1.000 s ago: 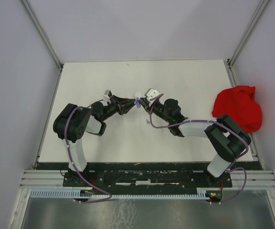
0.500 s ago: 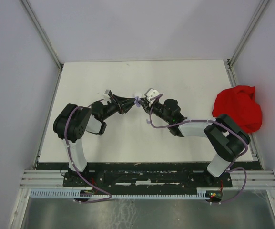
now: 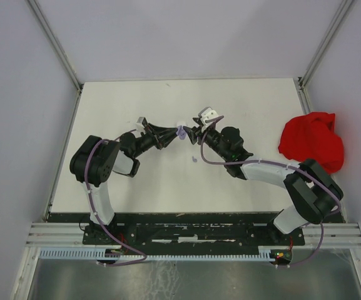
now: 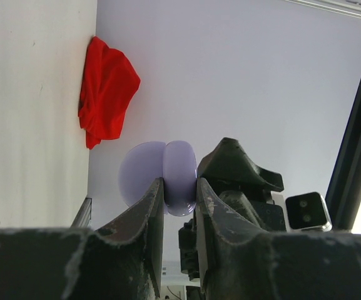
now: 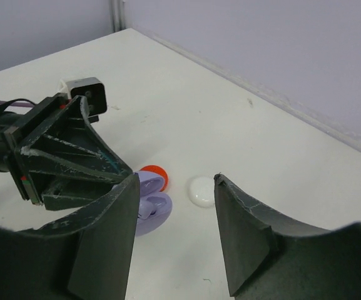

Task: Insert the wireless bluetooth earbuds into the charging case
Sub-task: Place the earbud in the charging case, then adjust the earbud with the charging case.

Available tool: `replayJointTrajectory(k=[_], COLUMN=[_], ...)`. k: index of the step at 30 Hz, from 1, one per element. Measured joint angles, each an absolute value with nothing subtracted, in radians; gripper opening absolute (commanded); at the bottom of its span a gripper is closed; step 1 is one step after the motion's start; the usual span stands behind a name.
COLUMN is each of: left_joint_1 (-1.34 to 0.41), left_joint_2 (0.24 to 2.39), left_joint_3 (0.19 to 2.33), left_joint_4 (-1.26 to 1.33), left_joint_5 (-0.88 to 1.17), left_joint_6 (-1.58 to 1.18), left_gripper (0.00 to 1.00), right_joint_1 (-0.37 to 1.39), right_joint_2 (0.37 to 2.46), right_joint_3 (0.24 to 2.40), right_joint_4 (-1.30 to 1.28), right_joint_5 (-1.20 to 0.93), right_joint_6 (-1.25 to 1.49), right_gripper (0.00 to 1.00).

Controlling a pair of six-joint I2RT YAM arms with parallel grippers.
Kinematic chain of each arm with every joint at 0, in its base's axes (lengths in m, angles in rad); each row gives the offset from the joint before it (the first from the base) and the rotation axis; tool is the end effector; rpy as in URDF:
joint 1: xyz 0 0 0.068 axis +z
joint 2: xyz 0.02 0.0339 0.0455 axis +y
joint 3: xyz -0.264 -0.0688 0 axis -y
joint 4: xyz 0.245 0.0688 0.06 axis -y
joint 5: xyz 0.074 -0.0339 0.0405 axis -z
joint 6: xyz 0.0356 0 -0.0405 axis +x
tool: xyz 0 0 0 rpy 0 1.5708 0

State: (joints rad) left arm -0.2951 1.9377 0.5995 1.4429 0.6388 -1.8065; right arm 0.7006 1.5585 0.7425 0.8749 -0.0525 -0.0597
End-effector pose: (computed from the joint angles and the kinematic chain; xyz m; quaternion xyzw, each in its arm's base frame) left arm 0.3111 -0.1167 0.1461 -0.2659 0.6224 -0.7167 0.1682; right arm 0.2569 0.2191 0.2466 -0.2722 0.6297 0.2462 0.6847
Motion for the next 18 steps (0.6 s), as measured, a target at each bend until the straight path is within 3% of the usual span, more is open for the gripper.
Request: replayJointTrajectory(k=[18], left_joint_1=[-0.295], left_joint_2=[1.938], left_joint_3=[0.599], left_joint_4=[1.454], left_joint_5=[0.639], left_joint_6=[-1.806], left_gripper=[0.03], right_joint_1=[0.700], right_joint_2=[1.477], right_joint_3=[1.056], right_joint_4=[0.060], right_joint_5=[0.091], right_joint_6=[0.060], right_gripper=[0.64])
